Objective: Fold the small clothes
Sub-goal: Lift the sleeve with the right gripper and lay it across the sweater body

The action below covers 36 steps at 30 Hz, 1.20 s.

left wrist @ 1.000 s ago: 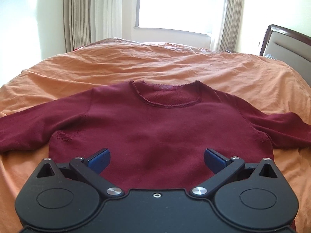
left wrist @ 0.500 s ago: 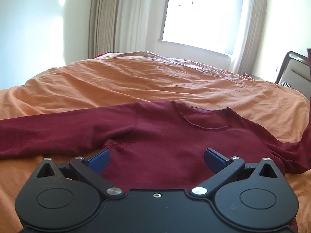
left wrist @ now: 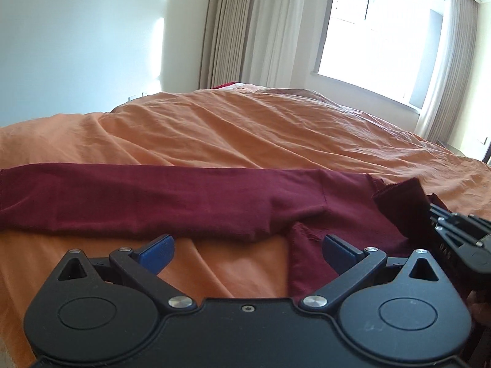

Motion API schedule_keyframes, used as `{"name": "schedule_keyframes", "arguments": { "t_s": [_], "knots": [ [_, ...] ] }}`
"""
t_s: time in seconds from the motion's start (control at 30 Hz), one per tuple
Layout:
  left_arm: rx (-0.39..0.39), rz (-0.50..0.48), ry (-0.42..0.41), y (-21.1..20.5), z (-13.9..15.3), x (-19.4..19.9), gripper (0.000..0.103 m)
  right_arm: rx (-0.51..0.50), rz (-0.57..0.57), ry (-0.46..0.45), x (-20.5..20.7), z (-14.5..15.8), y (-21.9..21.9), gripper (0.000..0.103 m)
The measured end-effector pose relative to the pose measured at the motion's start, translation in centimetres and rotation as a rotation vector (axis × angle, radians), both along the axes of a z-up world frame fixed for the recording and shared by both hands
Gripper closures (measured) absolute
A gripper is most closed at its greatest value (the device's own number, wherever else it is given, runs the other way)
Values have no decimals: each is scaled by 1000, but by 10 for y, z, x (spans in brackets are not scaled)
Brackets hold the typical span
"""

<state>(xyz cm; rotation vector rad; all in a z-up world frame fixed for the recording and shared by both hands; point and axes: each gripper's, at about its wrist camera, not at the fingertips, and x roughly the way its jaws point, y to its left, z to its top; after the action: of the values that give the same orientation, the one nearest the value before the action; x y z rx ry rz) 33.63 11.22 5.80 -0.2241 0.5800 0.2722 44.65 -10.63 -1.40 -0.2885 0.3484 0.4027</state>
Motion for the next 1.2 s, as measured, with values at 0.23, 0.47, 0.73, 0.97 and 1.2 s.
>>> {"name": "schedule_keyframes", "arguments": {
  "t_s": [0.23, 0.47, 0.73, 0.97, 1.2],
  "knots": [
    [-15, 16, 9, 5, -11, 3, 1, -80, 54, 52, -4, -19, 14, 88],
    [-29, 2, -7, -4, -12, 12, 1, -12, 244, 174, -30, -7, -6, 46],
    [-67, -143, -39, -37, -21, 47, 1, 48, 179, 132, -68, 12, -98, 9],
    [-185, -303, 51, -72, -39, 99, 1, 99, -39, 68, -96, 12, -190, 1],
    [-294, -266, 110, -88, -54, 132, 18, 188, -177, 108, -109, -3, -243, 1]
  ]
}}
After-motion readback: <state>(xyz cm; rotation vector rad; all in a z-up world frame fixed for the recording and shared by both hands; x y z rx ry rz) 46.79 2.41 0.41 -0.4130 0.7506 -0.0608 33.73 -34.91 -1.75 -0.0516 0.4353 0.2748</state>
